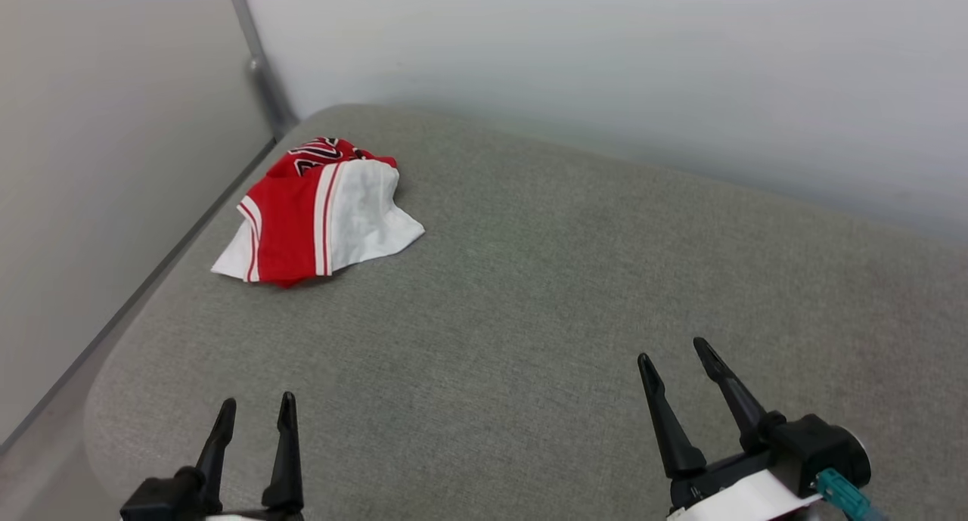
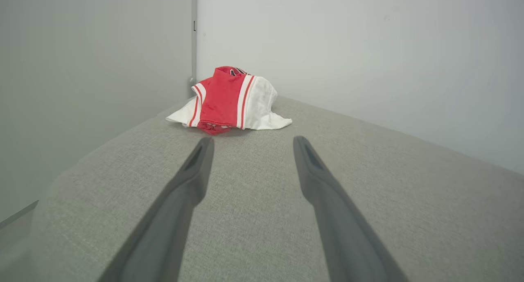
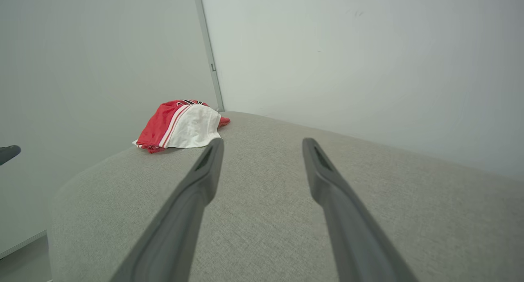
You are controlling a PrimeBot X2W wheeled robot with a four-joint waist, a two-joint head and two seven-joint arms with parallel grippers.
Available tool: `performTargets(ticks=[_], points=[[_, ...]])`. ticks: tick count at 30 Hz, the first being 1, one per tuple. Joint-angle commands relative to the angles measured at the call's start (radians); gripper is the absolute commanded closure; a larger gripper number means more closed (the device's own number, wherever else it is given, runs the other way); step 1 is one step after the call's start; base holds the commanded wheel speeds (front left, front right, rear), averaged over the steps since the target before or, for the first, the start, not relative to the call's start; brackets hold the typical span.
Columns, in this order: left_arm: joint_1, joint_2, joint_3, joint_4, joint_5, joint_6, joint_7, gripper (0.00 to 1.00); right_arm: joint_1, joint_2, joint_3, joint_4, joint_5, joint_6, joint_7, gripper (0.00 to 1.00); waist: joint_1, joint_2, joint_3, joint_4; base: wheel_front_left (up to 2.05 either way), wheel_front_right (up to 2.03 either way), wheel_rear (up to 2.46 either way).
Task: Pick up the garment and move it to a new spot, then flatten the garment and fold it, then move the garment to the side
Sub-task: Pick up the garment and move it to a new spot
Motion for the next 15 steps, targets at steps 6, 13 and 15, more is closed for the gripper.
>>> performTargets(ticks=[6, 13, 15], points=[[-0.144, -0.002, 0.044, 0.019, -0.047, -0.011, -0.002, 0.00, -0.067, 0.000, -0.022, -0.045, -0.065, 0.000, -0.002, 0.00, 0.0000, 0.0000, 0.166, -0.065, 0.00, 0.00, 0.00], [-0.420, 0.133, 0.033, 0.201, -0.086, -0.024, 0.022, 0.00, -0.111, 0.000, -0.051, -0.077, -0.150, 0.000, -0.003, 0.00, 0.0000, 0.0000, 0.325, -0.124, 0.00, 0.00, 0.00], [-0.511, 0.196, 0.021, 0.253, -0.118, -0.025, 0.083, 0.00, -0.120, -0.003, -0.059, -0.088, -0.164, 0.000, -0.002, 0.00, 0.0000, 0.0000, 0.366, -0.140, 0.00, 0.00, 0.00]])
